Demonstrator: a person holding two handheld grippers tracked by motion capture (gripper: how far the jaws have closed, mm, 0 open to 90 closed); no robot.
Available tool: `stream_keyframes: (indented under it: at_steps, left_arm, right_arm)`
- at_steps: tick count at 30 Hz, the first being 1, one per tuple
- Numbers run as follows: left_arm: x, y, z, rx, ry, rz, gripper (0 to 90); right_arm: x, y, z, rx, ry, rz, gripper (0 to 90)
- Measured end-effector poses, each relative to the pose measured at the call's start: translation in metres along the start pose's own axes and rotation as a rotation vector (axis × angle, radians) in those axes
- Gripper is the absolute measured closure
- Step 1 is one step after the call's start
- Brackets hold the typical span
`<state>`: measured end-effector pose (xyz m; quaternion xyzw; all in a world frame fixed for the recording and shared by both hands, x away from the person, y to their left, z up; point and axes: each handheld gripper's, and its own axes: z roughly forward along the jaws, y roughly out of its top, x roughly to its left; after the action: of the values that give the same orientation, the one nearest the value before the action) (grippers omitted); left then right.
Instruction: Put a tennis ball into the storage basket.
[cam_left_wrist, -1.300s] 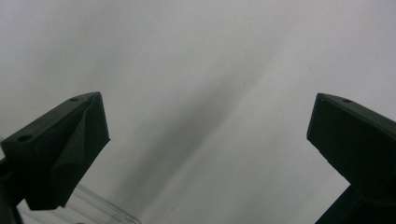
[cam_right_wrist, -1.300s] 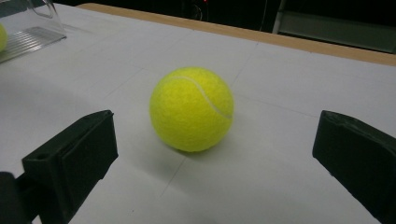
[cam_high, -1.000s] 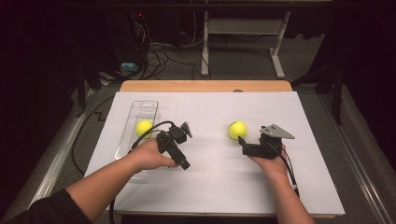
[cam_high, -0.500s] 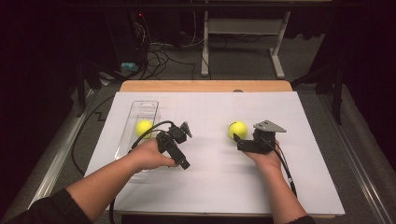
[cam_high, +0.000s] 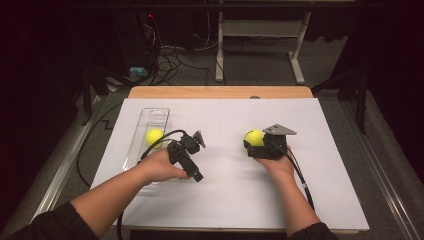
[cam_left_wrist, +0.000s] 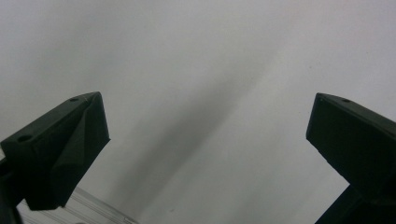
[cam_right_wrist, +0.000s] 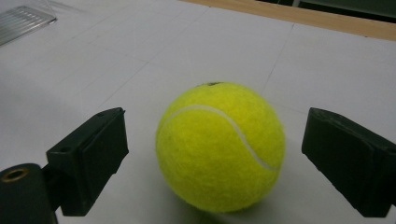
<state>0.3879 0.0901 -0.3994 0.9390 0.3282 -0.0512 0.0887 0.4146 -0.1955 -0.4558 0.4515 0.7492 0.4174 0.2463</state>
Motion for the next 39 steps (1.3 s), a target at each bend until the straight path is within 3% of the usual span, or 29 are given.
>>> stream_keyframes:
  at_steps: [15,21,39]
  left_arm:
    - [0.000,0.000,0.001,0.004,-0.001,0.002,0.4]
    - [0.000,0.001,0.001,0.003,-0.003,0.003,0.5]
    - [-0.001,0.001,0.001,0.009,-0.004,0.006,0.5]
  right_arm:
    - [-0.004,-0.003,0.014,0.051,0.008,0.054,18.6]
    - [-0.003,-0.004,0.015,0.062,0.005,0.044,24.8]
    - [-0.005,-0.003,0.014,0.065,0.011,0.053,27.1]
